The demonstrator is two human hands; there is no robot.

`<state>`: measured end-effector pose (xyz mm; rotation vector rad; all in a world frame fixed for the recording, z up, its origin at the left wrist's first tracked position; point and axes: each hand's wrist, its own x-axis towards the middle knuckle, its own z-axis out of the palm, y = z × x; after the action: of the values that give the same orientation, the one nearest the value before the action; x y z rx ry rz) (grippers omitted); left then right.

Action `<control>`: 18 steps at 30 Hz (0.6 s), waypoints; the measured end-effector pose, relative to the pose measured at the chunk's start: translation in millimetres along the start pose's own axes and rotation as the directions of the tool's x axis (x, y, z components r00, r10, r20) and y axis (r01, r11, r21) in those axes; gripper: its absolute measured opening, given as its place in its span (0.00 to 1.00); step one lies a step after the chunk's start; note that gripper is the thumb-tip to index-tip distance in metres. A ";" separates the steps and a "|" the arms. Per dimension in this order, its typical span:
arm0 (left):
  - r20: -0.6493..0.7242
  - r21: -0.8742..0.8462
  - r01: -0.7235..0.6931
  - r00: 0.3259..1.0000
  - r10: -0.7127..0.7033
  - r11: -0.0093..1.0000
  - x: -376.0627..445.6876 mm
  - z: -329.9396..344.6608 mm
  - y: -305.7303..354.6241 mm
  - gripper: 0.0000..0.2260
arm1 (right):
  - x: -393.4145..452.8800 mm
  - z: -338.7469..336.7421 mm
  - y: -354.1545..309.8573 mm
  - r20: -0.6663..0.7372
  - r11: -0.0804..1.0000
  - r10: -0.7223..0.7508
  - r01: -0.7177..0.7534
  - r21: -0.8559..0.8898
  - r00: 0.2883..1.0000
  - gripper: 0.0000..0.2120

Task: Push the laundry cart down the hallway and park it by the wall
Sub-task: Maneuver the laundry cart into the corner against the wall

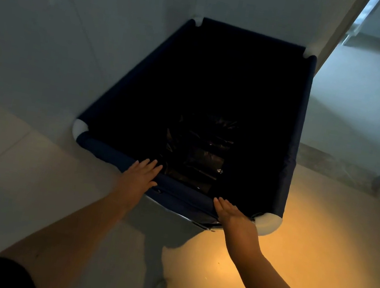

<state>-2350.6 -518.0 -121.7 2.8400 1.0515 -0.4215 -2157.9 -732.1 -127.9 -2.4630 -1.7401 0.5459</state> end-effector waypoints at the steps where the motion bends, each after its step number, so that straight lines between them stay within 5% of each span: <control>1: -0.033 -0.008 0.007 0.999 -0.007 1.000 -0.7 6.7 0.3 0.23 | -0.6 -1.1 -0.4 -0.010 1.000 -0.011 0.010 -0.007 1.000 0.41; 7: -0.198 -0.044 -0.017 0.980 0.008 0.999 -9.8 19.2 5.2 0.28 | -4.7 -6.8 -1.6 -0.005 1.000 -0.006 0.006 -0.014 1.000 0.38; 18: -0.221 -0.107 -0.075 0.974 0.049 0.991 -6.0 32.4 -2.4 0.27 | -15.3 -2.6 -8.6 -0.076 0.999 0.007 -0.011 -0.049 0.997 0.36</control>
<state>-2363.8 -525.6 -151.1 2.8545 0.9807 -0.0420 -2169.2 -742.8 -119.6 -2.4906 -1.7349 0.4099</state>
